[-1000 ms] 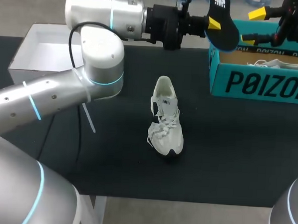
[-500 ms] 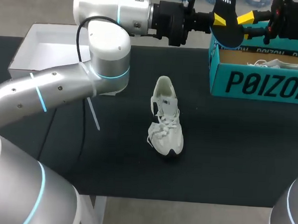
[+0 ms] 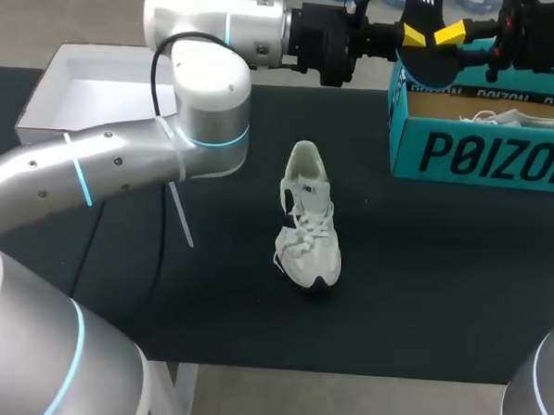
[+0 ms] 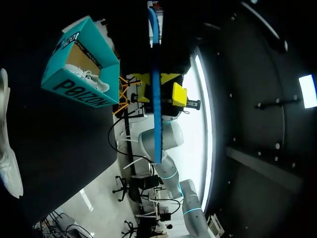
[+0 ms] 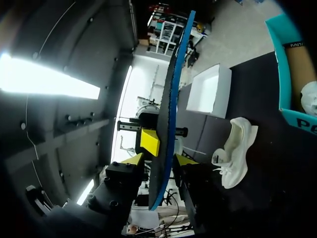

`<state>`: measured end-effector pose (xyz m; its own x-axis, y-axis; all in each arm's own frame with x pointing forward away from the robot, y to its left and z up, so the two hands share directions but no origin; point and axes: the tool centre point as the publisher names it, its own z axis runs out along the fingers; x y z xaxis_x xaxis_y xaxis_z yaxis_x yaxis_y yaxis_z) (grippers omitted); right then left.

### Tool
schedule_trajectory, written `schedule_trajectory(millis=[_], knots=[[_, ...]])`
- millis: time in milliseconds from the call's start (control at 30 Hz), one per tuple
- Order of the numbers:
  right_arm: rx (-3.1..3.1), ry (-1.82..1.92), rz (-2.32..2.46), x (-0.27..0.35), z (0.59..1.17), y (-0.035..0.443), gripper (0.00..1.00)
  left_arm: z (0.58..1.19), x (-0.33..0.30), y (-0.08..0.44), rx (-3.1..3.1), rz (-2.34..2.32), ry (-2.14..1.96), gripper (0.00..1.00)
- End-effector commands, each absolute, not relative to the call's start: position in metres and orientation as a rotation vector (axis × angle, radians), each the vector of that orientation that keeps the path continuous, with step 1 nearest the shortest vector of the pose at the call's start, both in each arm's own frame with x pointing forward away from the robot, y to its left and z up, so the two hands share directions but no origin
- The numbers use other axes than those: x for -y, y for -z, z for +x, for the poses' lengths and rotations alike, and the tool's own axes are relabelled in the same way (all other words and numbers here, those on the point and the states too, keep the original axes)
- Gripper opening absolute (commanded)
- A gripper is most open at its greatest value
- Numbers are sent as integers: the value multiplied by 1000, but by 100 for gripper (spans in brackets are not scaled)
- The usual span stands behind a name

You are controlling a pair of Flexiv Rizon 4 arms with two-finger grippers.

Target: Take the shoe out of the shoebox, open the shoe tongue, remove and reinsert the insole, then place the shoe into the shoebox

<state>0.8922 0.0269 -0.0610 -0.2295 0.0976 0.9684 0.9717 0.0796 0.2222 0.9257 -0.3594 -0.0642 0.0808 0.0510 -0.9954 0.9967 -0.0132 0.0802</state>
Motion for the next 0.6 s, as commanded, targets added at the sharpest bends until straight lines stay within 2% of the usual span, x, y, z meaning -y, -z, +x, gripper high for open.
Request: schedule_trajectory(millis=[33, 100, 167, 233, 267, 367, 400, 433, 600], knots=[[1482, 1275, -1126, -29, 893, 62, 33, 927, 361, 64, -1178, 1291, 1137, 0], [1480, 1275, -1131, -29, 894, 63, 32, 926, 360, 63, -1175, 1289, 1139, 0], [1479, 1272, -1134, -30, 895, 64, 26, 926, 360, 63, -1175, 1287, 1138, 0], [1477, 1268, -1136, -31, 896, 65, 13, 926, 360, 63, -1174, 1284, 1138, 0], [1478, 1262, -1137, -32, 896, 65, 0, 926, 360, 63, -1174, 1284, 1138, 0], [1481, 1255, -1139, -34, 896, 66, 0, 925, 361, 64, -1182, 1281, 1139, 0], [1481, 1257, -1143, -34, 896, 67, 0, 924, 361, 64, -1194, 1278, 1139, 9], [1476, 1261, -1144, -34, 896, 67, 0, 925, 362, 64, -1201, 1266, 1157, 100], [1470, 1286, -1145, -35, 896, 68, 0, 926, 352, 64, -1219, 1268, 1145, 100]])
